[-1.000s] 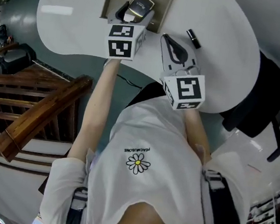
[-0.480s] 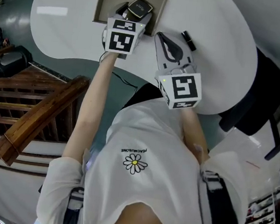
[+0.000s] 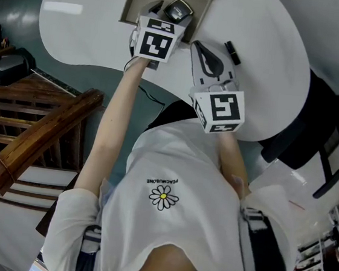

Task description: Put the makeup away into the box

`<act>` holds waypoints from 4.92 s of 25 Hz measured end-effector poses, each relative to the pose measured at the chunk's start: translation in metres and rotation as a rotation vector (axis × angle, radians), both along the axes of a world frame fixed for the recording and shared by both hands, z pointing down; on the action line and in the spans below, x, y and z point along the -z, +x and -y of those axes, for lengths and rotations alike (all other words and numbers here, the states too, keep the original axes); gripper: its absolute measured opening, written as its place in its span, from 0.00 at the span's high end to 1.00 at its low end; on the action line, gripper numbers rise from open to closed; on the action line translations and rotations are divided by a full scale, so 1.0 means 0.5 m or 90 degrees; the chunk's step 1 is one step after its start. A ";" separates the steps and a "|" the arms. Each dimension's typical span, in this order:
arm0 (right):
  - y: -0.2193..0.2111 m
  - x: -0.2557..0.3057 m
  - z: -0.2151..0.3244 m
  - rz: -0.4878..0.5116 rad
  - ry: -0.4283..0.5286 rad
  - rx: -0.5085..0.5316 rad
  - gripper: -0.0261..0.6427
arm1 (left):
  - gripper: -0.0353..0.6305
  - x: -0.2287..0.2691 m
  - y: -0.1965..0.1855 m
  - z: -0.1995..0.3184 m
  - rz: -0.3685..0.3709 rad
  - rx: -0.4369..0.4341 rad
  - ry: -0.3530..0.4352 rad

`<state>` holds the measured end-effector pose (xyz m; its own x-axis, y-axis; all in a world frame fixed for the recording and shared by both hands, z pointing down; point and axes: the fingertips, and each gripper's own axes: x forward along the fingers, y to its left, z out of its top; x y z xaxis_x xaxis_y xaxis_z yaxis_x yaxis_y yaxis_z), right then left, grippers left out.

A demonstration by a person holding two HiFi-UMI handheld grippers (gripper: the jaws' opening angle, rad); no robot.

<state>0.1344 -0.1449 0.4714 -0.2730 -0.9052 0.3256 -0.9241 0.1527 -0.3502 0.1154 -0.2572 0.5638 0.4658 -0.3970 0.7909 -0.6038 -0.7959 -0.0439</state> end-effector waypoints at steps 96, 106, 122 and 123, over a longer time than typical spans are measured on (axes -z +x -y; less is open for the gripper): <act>0.221 0.084 -0.386 -0.126 -0.023 -0.345 0.92 | 0.79 -0.095 0.224 -0.352 0.249 -0.794 0.084; 0.199 0.116 -0.335 -0.143 0.006 -0.302 0.92 | 0.79 0.023 0.224 -0.373 0.063 -0.665 0.058; 0.008 0.204 -0.143 -0.164 0.114 -0.078 0.92 | 0.79 0.296 -0.080 -0.231 -0.261 -0.067 0.167; -0.012 0.204 -0.137 -0.163 0.116 -0.065 0.92 | 0.79 0.295 -0.101 -0.233 -0.270 -0.042 0.164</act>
